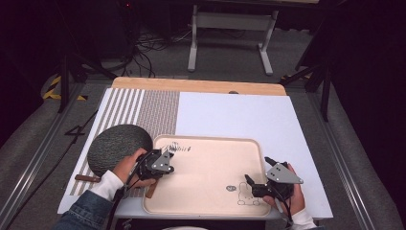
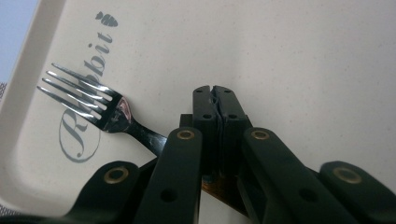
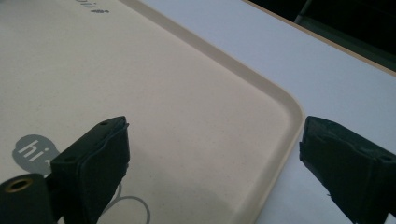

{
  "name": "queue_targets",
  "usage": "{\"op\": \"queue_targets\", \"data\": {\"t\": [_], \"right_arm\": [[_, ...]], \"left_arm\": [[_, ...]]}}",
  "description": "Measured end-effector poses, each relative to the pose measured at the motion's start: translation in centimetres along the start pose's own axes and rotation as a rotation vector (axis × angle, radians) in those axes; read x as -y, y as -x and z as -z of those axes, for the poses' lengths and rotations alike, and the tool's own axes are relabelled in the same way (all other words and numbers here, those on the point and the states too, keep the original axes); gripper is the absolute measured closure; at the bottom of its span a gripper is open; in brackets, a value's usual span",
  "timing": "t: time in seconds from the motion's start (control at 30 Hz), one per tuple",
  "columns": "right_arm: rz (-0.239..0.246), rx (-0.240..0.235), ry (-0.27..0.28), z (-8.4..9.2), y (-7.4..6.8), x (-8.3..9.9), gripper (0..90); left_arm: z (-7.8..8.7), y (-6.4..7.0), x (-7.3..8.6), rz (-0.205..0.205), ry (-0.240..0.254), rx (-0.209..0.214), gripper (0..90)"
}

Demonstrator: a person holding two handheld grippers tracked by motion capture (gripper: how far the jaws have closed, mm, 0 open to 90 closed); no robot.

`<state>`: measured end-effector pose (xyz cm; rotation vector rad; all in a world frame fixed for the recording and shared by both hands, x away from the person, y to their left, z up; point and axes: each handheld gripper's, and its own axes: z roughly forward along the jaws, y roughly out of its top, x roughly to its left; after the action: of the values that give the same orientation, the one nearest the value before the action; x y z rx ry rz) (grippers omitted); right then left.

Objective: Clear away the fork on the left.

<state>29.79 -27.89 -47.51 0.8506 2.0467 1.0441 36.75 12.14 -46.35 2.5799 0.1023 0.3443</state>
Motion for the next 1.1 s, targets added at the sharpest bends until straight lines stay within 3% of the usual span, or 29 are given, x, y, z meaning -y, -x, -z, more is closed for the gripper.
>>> {"op": "queue_targets", "data": {"t": [0.7,1.1], "right_arm": [[0.003,0.0,-0.004,0.0,0.0,0.0,9.2],[0.006,-0.001,-0.006,0.0,-0.1,0.0,9.2]], "left_arm": [[1.1,0.0,2.3,0.077,0.019,-0.012,88.3],[1.5,0.3,3.3,0.1,0.045,-0.018,88.3]]}}
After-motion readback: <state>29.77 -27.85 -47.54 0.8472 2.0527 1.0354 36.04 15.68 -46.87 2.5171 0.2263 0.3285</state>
